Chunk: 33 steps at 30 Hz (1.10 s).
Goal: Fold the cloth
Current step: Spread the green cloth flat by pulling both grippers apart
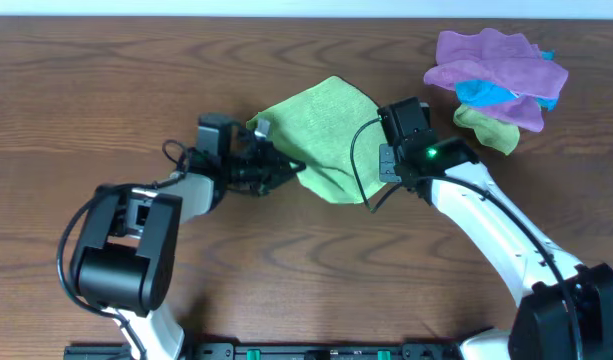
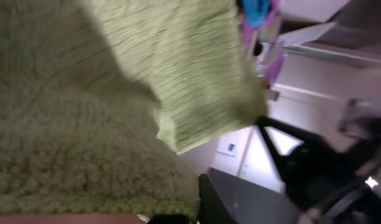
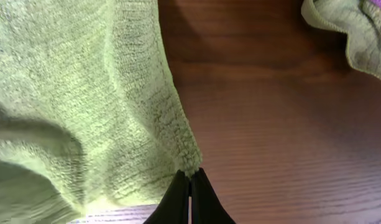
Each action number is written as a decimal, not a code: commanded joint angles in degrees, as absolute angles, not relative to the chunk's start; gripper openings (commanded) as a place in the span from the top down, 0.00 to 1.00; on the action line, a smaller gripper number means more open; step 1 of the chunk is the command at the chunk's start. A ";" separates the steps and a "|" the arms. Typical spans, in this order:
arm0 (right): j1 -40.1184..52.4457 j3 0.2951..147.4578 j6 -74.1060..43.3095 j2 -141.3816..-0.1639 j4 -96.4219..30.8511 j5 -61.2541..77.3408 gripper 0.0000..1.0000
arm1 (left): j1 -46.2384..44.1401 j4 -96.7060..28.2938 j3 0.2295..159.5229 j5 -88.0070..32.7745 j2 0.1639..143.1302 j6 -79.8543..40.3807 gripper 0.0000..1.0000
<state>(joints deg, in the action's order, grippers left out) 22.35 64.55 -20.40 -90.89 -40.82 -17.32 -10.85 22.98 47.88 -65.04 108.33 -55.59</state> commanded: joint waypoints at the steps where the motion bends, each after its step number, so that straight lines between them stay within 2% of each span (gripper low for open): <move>1: 21.93 65.80 -20.36 -90.74 -41.08 -17.34 0.98 | -8.78 22.94 49.08 -70.43 108.95 -58.33 0.94; 6: 21.93 65.80 -20.40 -90.74 -41.21 -17.32 0.99 | -6.57 15.11 49.04 -70.67 108.95 -51.35 0.94; 10: 21.93 65.80 -20.80 -90.74 -41.21 -17.21 0.99 | -5.69 4.27 49.04 -66.28 108.95 -42.15 0.94; 13: 21.96 65.80 -20.86 -90.74 -41.19 -16.84 0.99 | -5.69 -0.99 49.04 -62.89 108.95 -37.54 0.89; 21: 22.11 65.80 -21.02 -90.74 -41.23 -16.05 0.99 | -5.63 -13.28 49.04 -54.72 108.95 -27.62 0.83; 23: 22.22 65.80 -21.02 -90.74 -41.36 -16.05 0.99 | -5.63 -15.44 49.04 -53.47 108.95 -26.06 0.82; 29: 22.22 65.80 -21.02 -90.74 -41.65 -16.05 0.98 | -5.65 -21.17 49.01 -51.66 108.95 -21.87 0.69; 33: 22.22 65.80 -21.02 -90.74 -41.63 -16.03 0.99 | -5.76 -22.65 48.90 -49.50 108.95 -21.85 0.68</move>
